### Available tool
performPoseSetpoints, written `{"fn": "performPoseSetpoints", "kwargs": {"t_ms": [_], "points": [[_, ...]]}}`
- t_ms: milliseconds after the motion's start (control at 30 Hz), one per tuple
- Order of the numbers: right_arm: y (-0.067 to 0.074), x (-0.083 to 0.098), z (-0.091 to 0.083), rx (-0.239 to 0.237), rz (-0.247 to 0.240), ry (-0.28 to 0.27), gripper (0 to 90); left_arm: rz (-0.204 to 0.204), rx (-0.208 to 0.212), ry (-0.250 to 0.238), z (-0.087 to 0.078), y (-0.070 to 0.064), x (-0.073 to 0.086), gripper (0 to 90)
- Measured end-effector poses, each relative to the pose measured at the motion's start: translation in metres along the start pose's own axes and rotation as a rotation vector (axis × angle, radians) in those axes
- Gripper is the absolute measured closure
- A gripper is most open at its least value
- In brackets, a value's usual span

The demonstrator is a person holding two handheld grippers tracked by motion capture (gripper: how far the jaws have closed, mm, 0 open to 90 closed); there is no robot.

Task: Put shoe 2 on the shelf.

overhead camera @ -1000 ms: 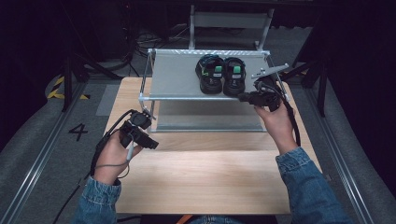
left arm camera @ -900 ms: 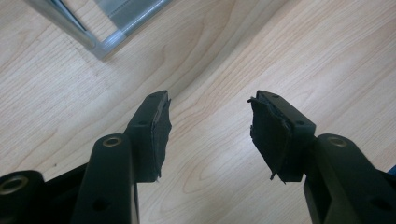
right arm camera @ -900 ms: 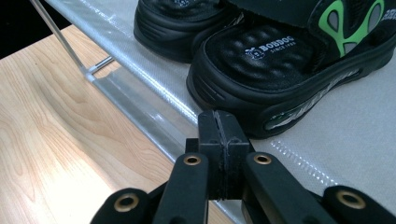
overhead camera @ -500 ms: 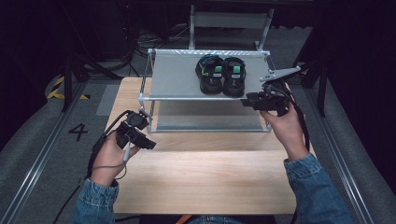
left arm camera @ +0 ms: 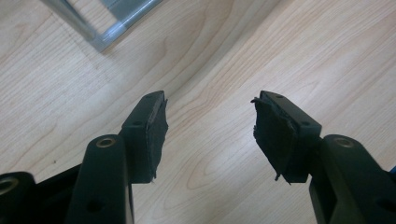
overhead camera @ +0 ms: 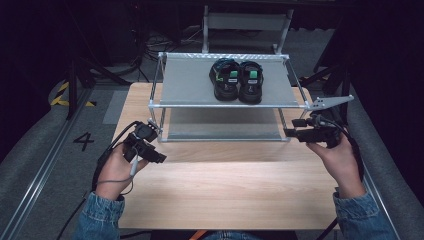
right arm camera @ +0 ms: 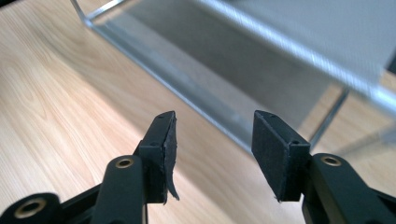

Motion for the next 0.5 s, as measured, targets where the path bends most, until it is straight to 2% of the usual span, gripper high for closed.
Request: {"fn": "performPoseSetpoints", "kwargs": {"t_ms": [267,400,500], "points": [[-0.011,0.045,0.015,0.007,0.035,0.101,46.5,-0.010,-0.017,-0.006,0.002,0.008,0.009,39.1],[-0.014,0.059,0.024,0.023,0.034,0.147,45.2,-0.049,-0.041,0.006,0.004,0.016,0.012,37.5],[-0.017,0.069,0.031,0.034,0.039,0.175,45.1,-0.073,-0.035,0.010,0.006,0.019,0.014,36.6]]}}
Point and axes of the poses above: each handheld gripper's, and its own axes: z roughly forward along the jaws, x roughly out of its underside, y roughly to its left, the point moved 3 cm from there along z, roughly forward along the jaws, and after that the axes turned 14 degrees about x, right-handed, at the moved point
